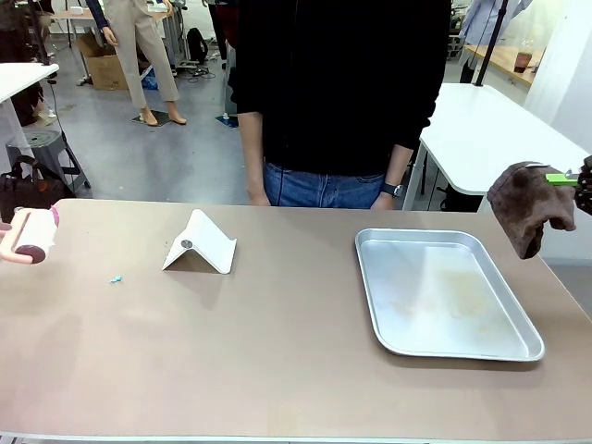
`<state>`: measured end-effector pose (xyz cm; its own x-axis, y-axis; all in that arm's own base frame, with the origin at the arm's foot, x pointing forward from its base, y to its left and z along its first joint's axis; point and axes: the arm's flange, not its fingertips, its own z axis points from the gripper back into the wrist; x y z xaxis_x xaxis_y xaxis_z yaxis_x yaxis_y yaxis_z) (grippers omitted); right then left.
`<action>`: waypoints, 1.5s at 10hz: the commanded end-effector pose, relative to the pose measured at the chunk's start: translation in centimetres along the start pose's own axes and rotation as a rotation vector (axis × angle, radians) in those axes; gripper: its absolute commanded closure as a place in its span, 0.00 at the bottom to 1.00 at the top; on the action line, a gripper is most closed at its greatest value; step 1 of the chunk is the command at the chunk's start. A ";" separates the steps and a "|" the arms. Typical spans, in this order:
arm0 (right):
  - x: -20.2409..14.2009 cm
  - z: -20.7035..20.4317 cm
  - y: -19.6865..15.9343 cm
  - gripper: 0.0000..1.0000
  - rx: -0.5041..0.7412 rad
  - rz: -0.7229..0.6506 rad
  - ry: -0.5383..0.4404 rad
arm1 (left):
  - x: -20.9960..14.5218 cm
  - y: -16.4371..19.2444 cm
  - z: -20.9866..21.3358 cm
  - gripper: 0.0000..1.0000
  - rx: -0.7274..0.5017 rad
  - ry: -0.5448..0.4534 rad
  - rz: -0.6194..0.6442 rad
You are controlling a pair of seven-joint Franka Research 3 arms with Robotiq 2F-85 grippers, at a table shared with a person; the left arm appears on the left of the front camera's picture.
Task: Clean the surface of the table.
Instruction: Clean the area not pointed to by the person.
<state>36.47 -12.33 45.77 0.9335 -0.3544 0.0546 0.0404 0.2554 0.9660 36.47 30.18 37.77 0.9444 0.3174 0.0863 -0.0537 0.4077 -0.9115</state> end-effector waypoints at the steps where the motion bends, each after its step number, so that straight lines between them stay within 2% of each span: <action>1: -0.1 0.1 0.4 0.91 0.004 0.003 -0.001 | -0.7 1.0 -2.0 0.78 0.042 0.008 -0.020; 2: -0.1 0.1 0.4 0.91 0.004 0.003 -0.001 | -0.7 1.6 -3.4 0.78 0.048 0.041 0.001; 4: -0.1 0.1 0.4 0.91 0.004 0.003 -0.001 | -0.5 2.1 -5.5 0.78 0.098 0.028 0.003; 7: -0.1 0.1 0.4 0.91 0.004 0.003 -0.001 | -0.6 2.7 -7.4 0.78 0.138 0.072 0.006; 11: -0.1 0.1 0.4 0.91 0.004 0.003 -0.001 | -0.7 2.6 -9.3 0.78 0.173 0.066 -0.035; 15: -0.1 0.1 0.4 0.91 0.004 0.003 -0.001 | -1.5 2.8 -12.4 0.78 0.221 0.124 -0.045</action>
<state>36.47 -12.33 45.77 0.9335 -0.3545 0.0546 0.0404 0.2554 0.9660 39.70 21.51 31.62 0.9739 0.2191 0.0591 -0.0754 0.5581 -0.8264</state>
